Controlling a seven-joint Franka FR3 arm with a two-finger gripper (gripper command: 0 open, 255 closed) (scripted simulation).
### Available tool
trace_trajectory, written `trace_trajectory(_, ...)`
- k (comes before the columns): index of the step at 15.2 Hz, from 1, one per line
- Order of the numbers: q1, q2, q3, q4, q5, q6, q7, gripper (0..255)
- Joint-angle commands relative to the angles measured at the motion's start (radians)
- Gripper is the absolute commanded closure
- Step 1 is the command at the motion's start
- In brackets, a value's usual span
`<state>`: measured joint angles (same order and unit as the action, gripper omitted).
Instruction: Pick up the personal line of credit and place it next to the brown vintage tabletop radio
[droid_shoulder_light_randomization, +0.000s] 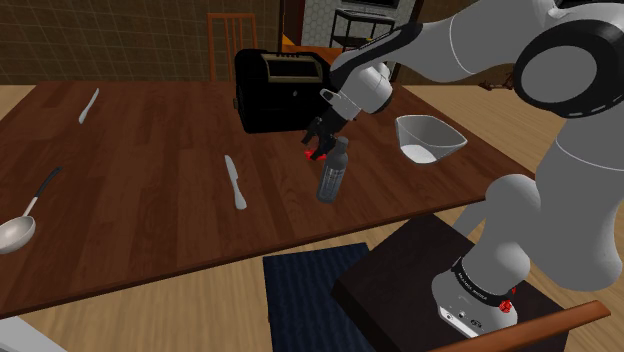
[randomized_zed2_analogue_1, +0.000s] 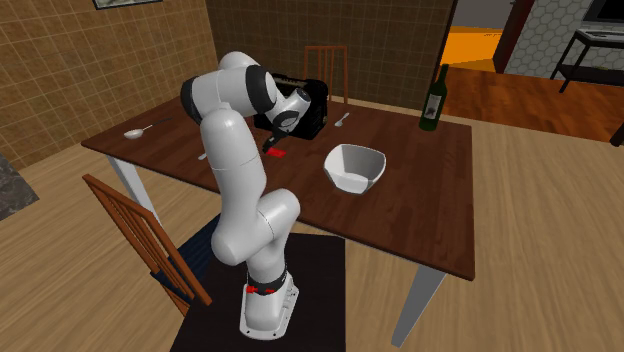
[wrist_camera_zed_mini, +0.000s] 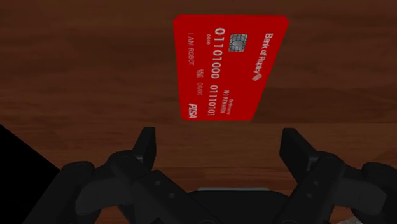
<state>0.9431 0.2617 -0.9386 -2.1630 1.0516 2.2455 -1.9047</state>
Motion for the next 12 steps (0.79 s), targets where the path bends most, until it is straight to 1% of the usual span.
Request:
trace_trajectory(1,0.01,-0.035,-0.021,-0.006,-0.042,-0.003,0.021,0)
trace_trajectory(4,0.037,-0.139,-0.077,-0.018,-0.17,-0.013,0.089,0)
trace_trajectory(12,0.035,-0.139,-0.076,-0.018,-0.171,-0.013,0.09,0)
